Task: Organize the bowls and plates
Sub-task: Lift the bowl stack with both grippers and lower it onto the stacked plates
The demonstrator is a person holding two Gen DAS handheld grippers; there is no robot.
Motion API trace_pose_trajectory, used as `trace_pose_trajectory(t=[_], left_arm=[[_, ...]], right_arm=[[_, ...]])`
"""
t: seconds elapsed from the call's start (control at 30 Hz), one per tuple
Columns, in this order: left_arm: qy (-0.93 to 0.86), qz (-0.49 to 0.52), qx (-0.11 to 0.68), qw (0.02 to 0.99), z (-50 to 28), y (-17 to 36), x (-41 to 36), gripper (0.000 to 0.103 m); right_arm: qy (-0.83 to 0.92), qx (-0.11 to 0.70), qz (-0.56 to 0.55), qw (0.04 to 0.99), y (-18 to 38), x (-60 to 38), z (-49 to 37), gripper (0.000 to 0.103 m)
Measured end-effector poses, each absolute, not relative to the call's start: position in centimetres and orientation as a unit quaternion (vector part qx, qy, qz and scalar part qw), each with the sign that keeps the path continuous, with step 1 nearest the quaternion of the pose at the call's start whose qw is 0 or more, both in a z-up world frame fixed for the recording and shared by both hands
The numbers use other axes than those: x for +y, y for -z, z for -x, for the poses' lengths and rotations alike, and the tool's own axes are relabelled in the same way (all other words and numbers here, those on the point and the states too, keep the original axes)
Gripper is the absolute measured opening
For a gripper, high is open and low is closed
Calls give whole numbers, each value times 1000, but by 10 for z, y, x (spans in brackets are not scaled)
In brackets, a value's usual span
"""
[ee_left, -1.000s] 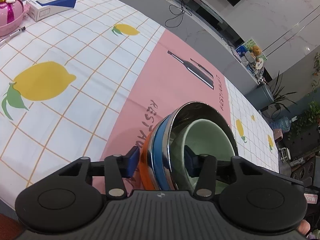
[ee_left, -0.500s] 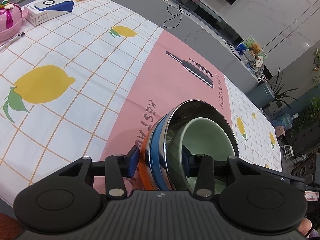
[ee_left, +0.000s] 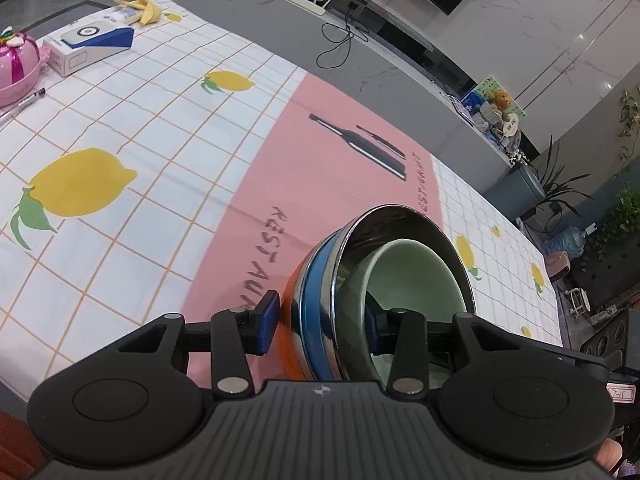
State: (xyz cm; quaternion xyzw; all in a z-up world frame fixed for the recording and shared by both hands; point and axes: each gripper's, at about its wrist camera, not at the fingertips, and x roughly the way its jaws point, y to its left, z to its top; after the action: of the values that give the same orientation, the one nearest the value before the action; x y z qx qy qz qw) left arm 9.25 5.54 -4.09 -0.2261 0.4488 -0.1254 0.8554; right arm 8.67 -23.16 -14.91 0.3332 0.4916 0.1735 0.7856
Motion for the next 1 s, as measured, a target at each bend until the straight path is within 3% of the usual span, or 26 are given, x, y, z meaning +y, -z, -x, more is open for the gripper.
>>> trace_pose_trajectory(t=[0.43,1.0], left_arm=[[169,203,442,857,-81,15,-21,47],[234,183,483,824,-87,37,-123,47]], right_arm=[[-162,449,-358,802,128,-308,-52,48],[-82,428,-385,813,131,-421,-16,48]])
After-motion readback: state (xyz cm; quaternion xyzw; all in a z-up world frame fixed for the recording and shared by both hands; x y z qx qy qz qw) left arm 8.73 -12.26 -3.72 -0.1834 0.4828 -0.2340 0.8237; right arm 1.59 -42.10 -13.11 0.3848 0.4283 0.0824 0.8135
